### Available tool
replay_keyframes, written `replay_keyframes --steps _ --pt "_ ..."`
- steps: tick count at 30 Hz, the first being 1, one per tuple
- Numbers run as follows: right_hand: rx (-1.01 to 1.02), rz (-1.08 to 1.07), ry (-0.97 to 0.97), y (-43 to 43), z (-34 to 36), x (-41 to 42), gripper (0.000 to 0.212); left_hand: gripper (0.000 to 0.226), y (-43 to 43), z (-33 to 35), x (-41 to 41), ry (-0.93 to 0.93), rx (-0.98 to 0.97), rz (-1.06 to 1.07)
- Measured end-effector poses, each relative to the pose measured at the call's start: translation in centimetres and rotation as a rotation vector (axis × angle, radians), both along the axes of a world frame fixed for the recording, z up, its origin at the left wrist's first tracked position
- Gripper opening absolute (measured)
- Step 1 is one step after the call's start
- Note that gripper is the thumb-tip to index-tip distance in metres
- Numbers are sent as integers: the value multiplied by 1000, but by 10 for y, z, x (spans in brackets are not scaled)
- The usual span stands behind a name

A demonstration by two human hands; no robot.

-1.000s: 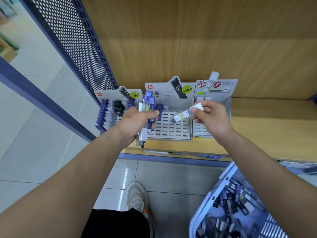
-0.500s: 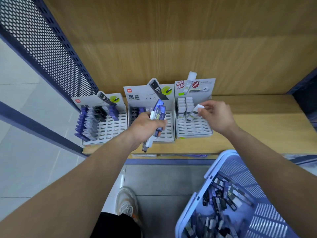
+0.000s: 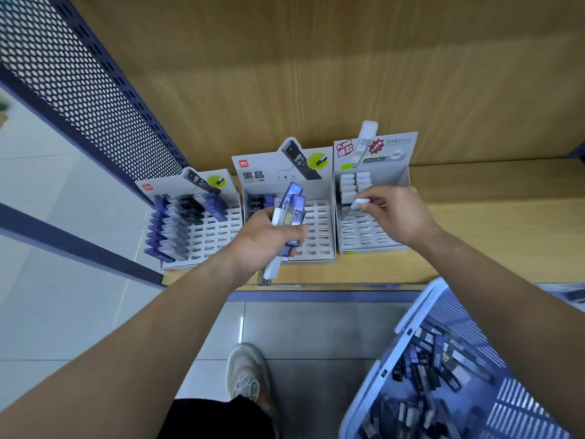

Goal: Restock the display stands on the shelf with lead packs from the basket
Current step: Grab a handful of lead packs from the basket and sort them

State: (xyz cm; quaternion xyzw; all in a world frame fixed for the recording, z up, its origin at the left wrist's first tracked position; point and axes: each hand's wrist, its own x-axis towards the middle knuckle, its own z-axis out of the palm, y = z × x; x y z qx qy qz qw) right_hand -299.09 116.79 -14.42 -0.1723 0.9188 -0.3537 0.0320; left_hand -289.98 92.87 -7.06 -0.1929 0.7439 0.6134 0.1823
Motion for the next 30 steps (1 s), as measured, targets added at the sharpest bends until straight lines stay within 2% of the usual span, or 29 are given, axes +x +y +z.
replay_keyframes --steps 7,12,18,19,21,24,25,28,30 --pt "135 14 179 -17 -10 -8 16 17 -1 3 5 27 5 2" --pt "176 -45 192 -24 -16 -2 11 13 -3 5 6 59 -9 4" --pt "169 -88 180 -26 -3 10 18 14 -6 6 7 72 -8 6" --pt "126 -133 181 -25 2 16 20 14 -6 6 7 78 2 3" --pt "-90 -188 112 -30 18 33 19 13 -3 8 6 87 22 3" --pt "-546 -136 -243 -50 48 61 13 14 2 11 6 97 56 -6" --pt "-624 -120 -301 -56 55 67 12 14 4 12 6 104 68 -21" --pt "-697 -104 -338 -67 70 68 2 15 9 14 9 123 82 -70" --pt "-712 -98 -358 -70 76 65 10 14 9 14 11 133 83 -95"
